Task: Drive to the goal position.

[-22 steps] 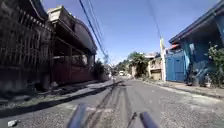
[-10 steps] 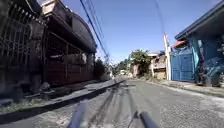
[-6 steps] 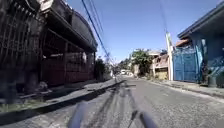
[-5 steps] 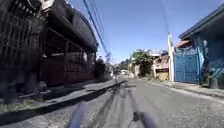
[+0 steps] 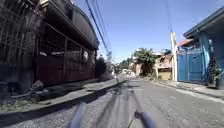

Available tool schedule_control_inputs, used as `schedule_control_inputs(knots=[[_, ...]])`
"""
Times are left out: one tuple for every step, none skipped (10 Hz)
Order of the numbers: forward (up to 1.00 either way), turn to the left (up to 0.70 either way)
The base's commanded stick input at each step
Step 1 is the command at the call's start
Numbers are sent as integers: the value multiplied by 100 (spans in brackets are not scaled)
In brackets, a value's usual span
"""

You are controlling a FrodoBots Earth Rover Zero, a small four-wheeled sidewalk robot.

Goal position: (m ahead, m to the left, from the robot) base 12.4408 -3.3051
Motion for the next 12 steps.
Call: schedule_control_inputs(knots=[[50,0],[50,0],[50,0],[50,0],[50,-8],[50,-18],[50,-27],[50,-36],[50,-46],[50,-50],[50,-50],[50,-50]])
